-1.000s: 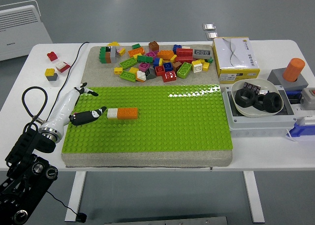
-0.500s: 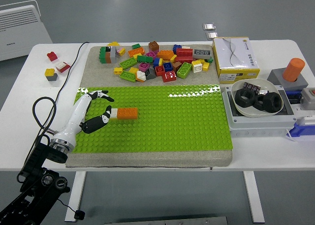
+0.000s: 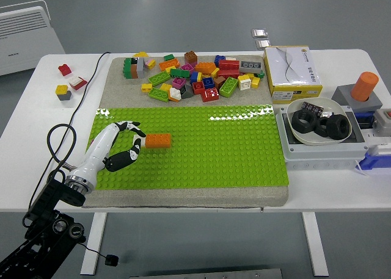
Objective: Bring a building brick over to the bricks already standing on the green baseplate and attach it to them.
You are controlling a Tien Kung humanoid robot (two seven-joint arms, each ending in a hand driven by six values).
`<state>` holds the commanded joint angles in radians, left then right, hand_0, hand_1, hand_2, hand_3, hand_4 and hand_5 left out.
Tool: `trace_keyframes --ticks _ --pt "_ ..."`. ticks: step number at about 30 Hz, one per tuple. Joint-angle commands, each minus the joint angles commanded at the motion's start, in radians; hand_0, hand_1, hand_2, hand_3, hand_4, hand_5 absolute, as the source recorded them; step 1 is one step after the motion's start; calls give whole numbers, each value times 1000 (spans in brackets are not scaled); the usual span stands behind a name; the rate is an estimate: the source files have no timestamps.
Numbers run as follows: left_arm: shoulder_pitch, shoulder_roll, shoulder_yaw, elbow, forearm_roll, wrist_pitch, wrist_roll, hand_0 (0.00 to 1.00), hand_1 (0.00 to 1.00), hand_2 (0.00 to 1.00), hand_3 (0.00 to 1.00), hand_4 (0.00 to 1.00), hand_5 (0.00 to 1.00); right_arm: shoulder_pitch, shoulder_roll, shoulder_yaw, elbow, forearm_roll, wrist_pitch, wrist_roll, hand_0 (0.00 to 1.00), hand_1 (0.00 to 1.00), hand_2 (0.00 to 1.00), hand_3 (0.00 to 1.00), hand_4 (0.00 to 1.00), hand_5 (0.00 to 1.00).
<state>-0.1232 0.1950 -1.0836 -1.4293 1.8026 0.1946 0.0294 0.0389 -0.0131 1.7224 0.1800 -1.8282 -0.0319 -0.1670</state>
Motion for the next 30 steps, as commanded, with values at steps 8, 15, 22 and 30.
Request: trace_keyframes --ticks 8,15,22,30 --pt "13 -4 -33 8 41 -30 35 884 847 853 867 585 2 -4 -4 -9 0 9 -2 1 515 721 785 785 804 882" --pt "11 1 -91 9 81 -26 40 916 888 893 806 679 2 -1 -6 -2 0 4 -1 3 515 719 783 784 797 873" --pt "-5 44 -144 30 152 -21 60 948 937 936 655 534 2 4 -10 12 0 -6 1 5 515 718 782 784 795 871" --pt "-4 39 -189 58 162 -7 60 953 941 942 560 500 2 5 -13 23 0 -16 3 6 516 718 782 784 795 871"
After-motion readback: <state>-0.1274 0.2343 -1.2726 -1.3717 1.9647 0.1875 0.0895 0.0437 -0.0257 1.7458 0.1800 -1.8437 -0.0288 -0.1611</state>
